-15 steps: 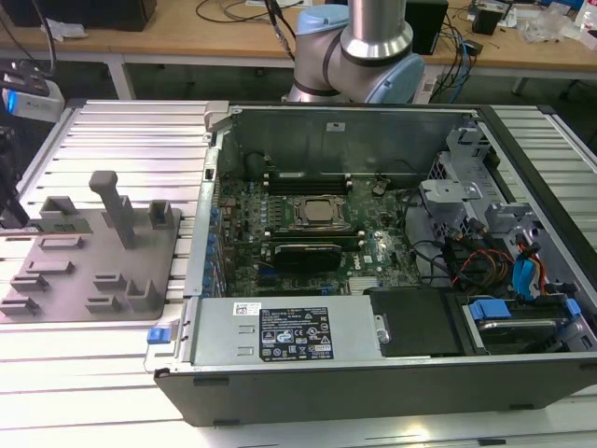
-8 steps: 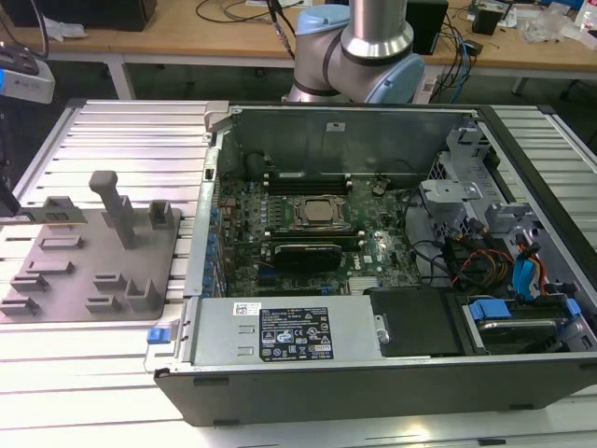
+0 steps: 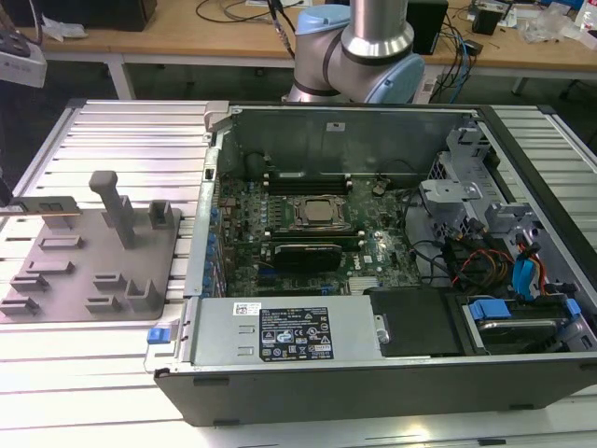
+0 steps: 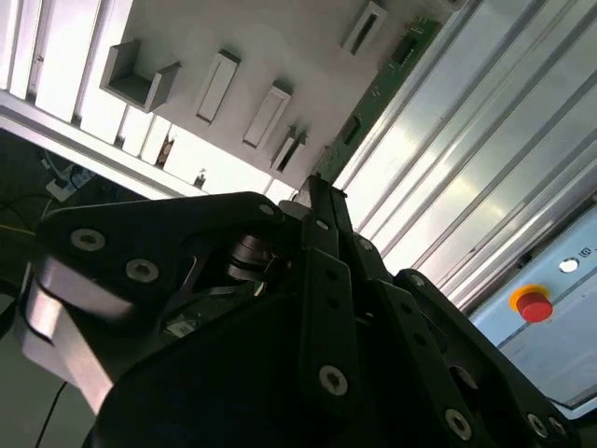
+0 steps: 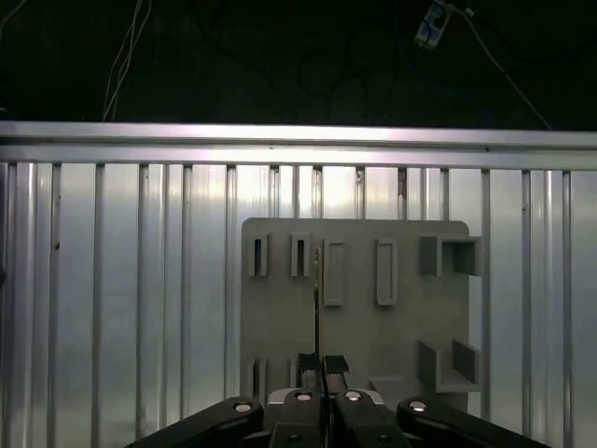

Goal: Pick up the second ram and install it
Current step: 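Pick up the second ram and move it above second insertion slot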

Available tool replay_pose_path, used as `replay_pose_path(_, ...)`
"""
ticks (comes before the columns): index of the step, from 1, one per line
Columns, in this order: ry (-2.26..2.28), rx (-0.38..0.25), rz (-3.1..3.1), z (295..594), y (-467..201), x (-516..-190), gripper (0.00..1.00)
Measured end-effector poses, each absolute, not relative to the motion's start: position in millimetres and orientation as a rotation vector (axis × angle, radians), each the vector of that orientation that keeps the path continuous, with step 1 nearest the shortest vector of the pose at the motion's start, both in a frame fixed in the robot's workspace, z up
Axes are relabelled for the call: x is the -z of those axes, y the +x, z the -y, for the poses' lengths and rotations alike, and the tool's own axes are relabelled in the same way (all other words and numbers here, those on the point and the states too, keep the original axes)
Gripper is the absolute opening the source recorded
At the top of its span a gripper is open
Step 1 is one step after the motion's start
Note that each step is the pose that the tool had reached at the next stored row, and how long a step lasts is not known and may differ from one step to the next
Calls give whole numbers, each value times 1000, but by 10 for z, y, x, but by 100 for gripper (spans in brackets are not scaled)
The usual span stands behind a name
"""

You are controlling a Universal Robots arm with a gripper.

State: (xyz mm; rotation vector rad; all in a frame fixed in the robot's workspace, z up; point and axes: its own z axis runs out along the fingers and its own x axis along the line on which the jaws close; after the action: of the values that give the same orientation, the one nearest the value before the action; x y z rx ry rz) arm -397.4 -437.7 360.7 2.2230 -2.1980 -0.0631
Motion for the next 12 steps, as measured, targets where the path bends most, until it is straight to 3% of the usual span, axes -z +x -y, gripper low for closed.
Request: replay_pose_path(12, 2223, 63, 2198, 4376, -3974, -3983, 9)
